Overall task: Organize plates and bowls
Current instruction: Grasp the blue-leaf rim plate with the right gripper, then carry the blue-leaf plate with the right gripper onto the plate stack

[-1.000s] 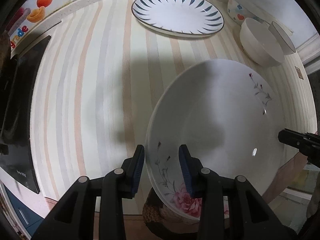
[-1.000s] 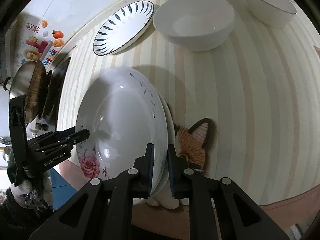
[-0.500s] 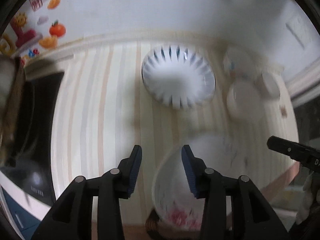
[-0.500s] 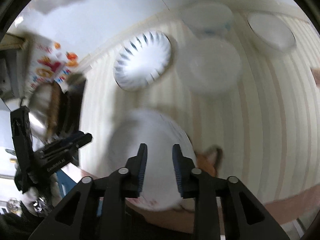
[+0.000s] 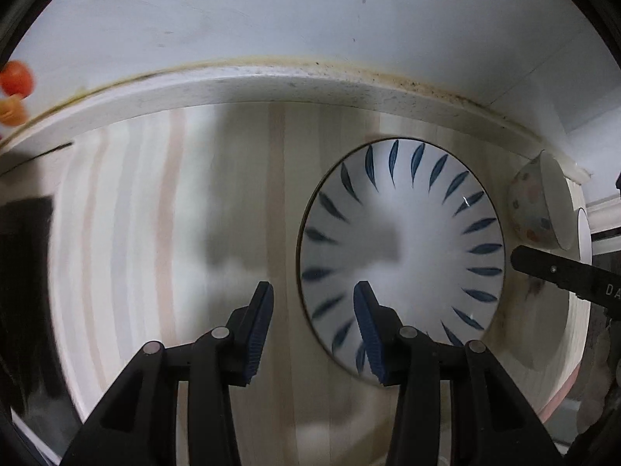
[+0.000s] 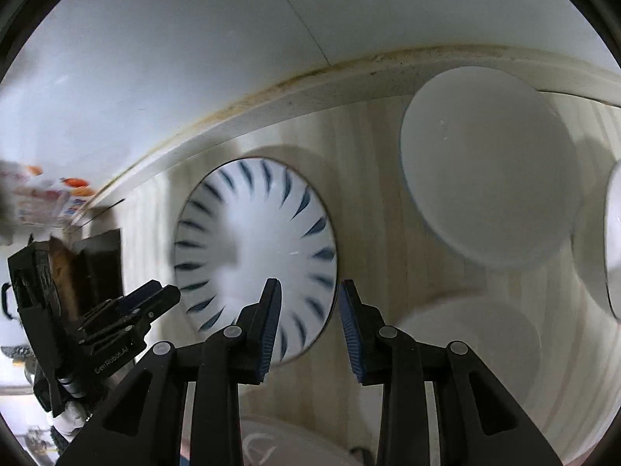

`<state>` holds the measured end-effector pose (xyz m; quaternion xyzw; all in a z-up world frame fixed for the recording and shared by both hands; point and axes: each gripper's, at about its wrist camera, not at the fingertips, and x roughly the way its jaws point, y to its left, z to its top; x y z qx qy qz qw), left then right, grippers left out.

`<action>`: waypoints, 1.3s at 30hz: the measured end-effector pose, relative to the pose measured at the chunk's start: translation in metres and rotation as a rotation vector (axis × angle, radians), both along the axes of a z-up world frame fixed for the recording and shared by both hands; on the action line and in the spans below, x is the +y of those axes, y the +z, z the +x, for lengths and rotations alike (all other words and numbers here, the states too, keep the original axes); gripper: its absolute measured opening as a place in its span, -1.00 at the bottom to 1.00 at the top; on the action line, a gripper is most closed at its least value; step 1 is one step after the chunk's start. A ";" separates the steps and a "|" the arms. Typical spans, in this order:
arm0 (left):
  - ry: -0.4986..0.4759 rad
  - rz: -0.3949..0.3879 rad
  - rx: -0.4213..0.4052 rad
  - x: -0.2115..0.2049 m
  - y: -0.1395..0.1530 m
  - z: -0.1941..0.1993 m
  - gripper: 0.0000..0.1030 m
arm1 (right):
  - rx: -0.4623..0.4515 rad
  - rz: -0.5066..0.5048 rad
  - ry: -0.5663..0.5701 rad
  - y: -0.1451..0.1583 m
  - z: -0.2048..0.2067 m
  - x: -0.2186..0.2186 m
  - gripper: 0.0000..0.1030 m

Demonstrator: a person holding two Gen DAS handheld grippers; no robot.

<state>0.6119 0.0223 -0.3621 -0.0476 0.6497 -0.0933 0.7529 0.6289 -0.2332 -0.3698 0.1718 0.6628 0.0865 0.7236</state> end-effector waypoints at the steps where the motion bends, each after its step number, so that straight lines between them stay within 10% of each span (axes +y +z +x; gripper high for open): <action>1: -0.010 0.007 0.009 -0.001 -0.005 0.004 -0.22 | 0.011 -0.011 -0.006 -0.006 0.006 0.000 -0.35; 8: -0.058 -0.015 0.019 -0.010 -0.022 0.011 -0.46 | 0.047 -0.065 0.011 -0.034 0.016 0.007 -0.82; 26: -0.076 -0.017 -0.078 0.003 0.042 -0.034 -0.45 | -0.026 -0.056 0.032 -0.002 -0.013 0.004 -0.82; 39: -0.100 -0.012 -0.119 -0.013 0.087 -0.131 -0.45 | -0.073 -0.028 0.064 0.061 -0.117 -0.006 -0.82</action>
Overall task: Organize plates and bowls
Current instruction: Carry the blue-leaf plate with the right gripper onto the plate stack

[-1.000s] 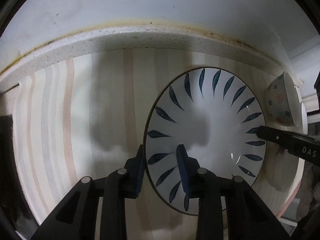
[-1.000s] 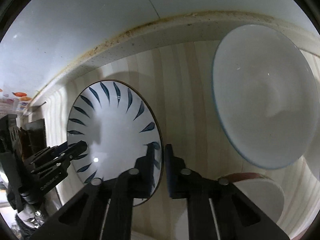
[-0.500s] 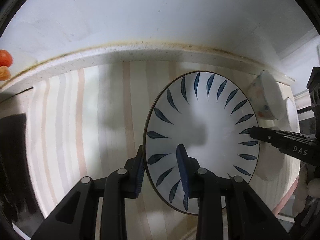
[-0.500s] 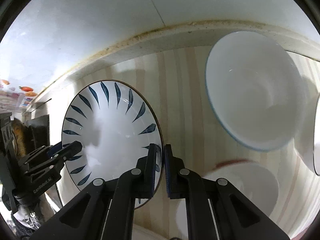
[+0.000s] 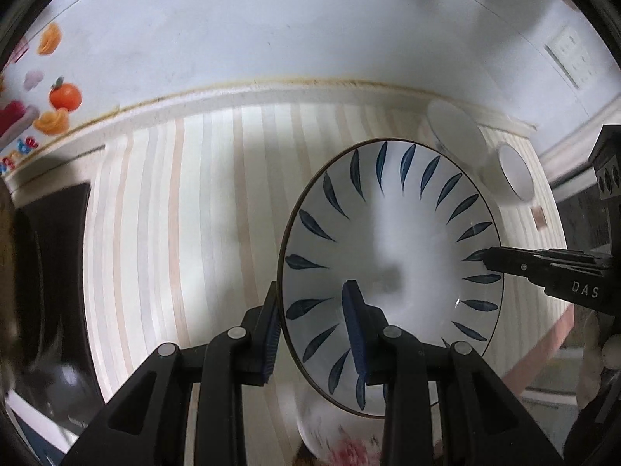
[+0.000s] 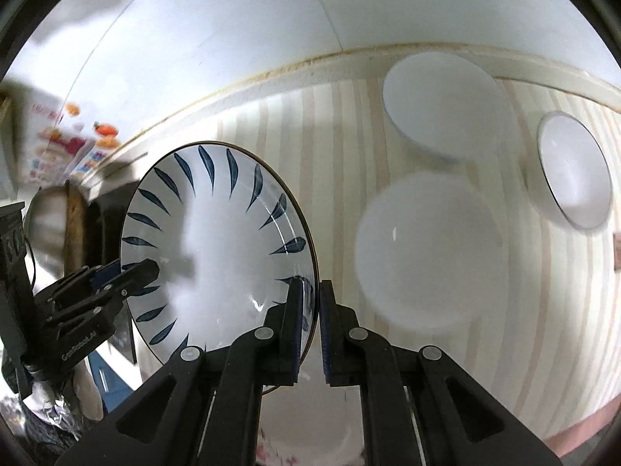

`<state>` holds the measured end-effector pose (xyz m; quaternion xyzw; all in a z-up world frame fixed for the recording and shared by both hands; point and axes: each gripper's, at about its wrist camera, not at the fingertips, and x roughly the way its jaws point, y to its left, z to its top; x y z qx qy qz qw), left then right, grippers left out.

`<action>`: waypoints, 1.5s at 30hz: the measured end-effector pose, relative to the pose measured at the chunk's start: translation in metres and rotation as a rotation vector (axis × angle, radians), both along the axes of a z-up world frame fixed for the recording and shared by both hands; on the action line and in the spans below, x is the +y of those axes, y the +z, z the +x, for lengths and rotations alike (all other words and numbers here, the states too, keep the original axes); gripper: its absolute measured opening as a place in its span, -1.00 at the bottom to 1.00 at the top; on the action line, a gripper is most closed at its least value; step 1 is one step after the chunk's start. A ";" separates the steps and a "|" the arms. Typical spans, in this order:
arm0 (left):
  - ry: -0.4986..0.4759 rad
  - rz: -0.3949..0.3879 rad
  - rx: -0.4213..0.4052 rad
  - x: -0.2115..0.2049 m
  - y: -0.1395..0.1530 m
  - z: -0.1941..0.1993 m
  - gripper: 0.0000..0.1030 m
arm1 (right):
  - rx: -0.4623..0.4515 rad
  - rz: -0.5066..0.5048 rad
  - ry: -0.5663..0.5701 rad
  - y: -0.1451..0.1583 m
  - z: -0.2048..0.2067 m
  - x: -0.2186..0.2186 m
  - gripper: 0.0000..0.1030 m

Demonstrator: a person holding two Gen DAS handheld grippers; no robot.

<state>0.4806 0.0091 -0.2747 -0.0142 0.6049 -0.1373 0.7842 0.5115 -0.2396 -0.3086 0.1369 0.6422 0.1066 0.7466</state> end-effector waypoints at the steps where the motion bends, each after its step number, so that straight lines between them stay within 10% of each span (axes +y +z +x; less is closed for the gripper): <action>1: -0.001 -0.003 0.006 -0.002 -0.001 -0.009 -0.45 | 0.003 0.002 0.006 0.003 -0.012 -0.002 -0.82; 18: -0.005 0.047 0.080 -0.015 -0.041 -0.089 -0.45 | 0.119 0.024 0.037 -0.049 -0.140 -0.009 -0.82; 45: -0.002 0.086 0.103 -0.031 -0.071 -0.081 -0.45 | 0.176 0.010 0.030 -0.086 -0.137 0.000 -0.79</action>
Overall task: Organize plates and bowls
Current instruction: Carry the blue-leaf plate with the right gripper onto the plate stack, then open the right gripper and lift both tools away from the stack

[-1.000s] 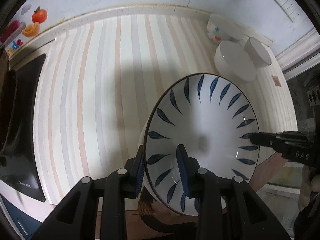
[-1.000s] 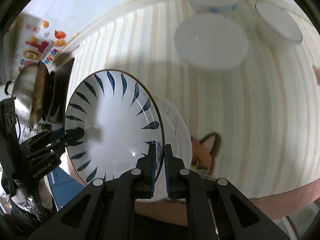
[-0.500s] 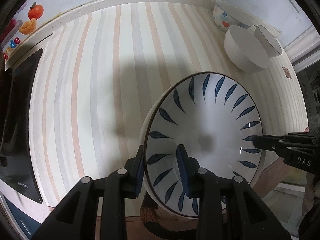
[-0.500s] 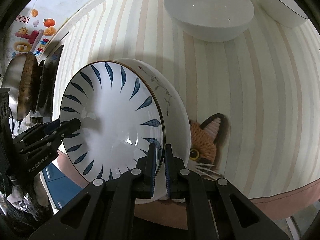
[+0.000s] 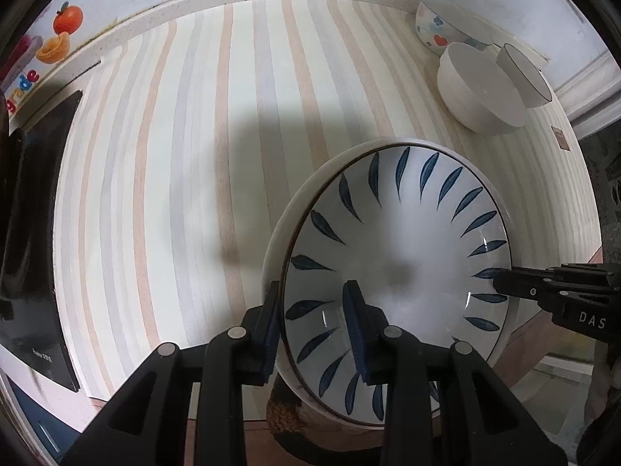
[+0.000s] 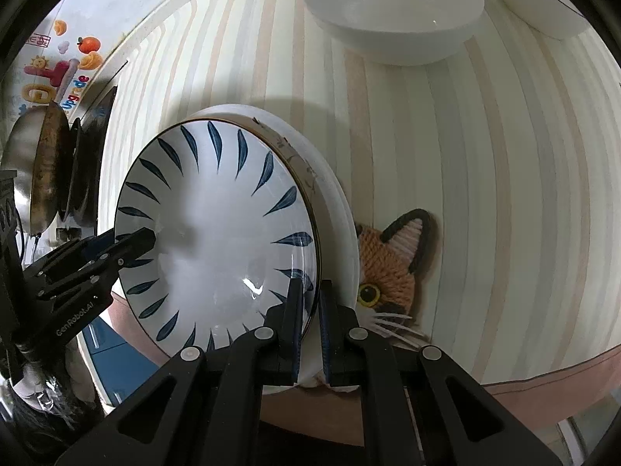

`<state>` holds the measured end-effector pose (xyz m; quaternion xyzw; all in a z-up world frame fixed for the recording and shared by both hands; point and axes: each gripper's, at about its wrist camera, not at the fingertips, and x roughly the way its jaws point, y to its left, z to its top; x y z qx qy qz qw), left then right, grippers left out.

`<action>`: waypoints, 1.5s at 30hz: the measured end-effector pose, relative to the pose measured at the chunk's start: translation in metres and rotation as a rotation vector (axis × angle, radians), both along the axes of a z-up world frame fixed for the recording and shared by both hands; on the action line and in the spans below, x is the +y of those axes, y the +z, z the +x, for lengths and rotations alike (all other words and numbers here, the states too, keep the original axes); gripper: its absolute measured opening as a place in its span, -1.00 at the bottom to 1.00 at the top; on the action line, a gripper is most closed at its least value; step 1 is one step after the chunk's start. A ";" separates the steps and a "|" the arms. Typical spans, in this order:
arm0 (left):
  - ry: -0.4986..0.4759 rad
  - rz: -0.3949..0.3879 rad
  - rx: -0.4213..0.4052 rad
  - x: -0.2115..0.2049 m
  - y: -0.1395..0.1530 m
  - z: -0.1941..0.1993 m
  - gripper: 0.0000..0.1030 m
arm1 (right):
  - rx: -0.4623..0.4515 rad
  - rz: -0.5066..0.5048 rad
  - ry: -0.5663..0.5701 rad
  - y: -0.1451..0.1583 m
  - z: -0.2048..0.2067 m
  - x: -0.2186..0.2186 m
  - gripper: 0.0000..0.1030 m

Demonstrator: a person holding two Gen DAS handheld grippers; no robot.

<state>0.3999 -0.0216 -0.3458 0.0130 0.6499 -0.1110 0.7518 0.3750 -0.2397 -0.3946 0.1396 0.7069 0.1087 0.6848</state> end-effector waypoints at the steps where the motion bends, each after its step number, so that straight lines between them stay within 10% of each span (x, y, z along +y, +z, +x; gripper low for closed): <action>1: 0.009 -0.007 0.003 0.002 0.000 0.000 -0.45 | 0.000 0.004 -0.004 0.000 0.000 0.000 -0.76; 20: 0.170 -0.020 -0.058 0.019 0.016 -0.021 -0.44 | -0.063 0.004 -0.009 0.016 -0.006 -0.015 -0.71; 31: 0.141 -0.006 -0.207 0.013 0.089 -0.074 -0.38 | -0.207 -0.081 0.021 0.087 -0.045 0.012 -0.07; 35: 0.112 -0.019 -0.238 0.012 0.120 -0.101 -0.10 | -0.284 -0.098 0.002 0.131 -0.076 0.018 0.39; 38: 0.097 -0.012 -0.276 0.009 0.141 -0.120 0.67 | -0.355 -0.133 -0.011 0.165 -0.102 0.021 0.62; 45: 0.114 0.011 -0.393 0.021 0.186 -0.164 0.74 | -0.452 -0.206 -0.058 0.222 -0.158 0.024 0.76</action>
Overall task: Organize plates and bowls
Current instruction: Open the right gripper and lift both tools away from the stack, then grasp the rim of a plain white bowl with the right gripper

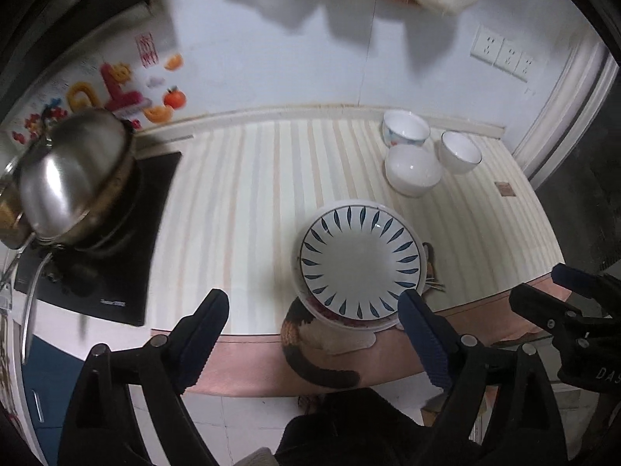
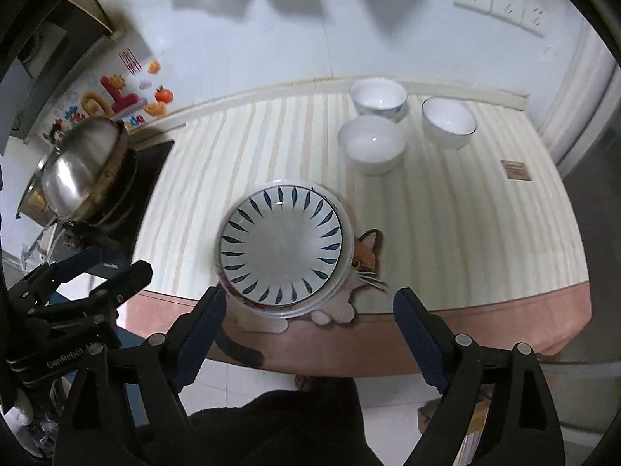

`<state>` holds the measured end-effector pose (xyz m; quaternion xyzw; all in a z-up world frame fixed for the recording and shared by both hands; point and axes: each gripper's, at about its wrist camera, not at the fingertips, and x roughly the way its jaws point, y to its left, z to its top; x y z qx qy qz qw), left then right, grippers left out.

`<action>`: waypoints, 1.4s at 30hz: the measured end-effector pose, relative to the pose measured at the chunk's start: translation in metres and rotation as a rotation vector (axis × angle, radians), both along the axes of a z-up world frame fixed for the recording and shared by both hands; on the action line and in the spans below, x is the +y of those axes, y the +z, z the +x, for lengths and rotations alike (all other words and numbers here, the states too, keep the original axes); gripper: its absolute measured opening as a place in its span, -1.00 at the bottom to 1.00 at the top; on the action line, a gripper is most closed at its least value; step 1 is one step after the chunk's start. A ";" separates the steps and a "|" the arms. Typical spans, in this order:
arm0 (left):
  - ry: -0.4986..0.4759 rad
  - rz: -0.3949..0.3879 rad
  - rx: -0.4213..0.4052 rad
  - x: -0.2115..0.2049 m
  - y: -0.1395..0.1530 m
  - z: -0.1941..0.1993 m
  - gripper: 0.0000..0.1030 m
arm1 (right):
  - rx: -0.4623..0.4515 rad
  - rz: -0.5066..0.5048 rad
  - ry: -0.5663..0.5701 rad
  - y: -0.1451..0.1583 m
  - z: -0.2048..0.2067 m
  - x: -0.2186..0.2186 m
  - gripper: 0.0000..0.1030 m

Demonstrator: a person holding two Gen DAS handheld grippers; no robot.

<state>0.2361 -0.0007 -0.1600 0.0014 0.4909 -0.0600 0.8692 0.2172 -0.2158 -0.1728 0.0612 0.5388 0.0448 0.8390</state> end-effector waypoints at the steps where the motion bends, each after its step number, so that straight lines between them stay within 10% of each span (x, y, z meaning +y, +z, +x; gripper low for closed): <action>1: 0.004 0.000 -0.006 0.001 0.005 -0.006 0.74 | -0.020 -0.006 -0.009 0.009 -0.009 0.001 0.77; 22: -0.025 -0.097 -0.130 -0.004 0.047 -0.039 0.93 | -0.124 0.051 -0.051 0.063 -0.076 -0.002 0.85; 34: 0.035 -0.018 -0.077 -0.073 -0.003 0.123 0.93 | -0.082 0.184 -0.106 0.001 0.063 -0.103 0.86; 42: -0.008 -0.022 0.178 -0.125 -0.106 0.253 0.92 | 0.099 0.180 -0.079 -0.101 0.193 -0.160 0.81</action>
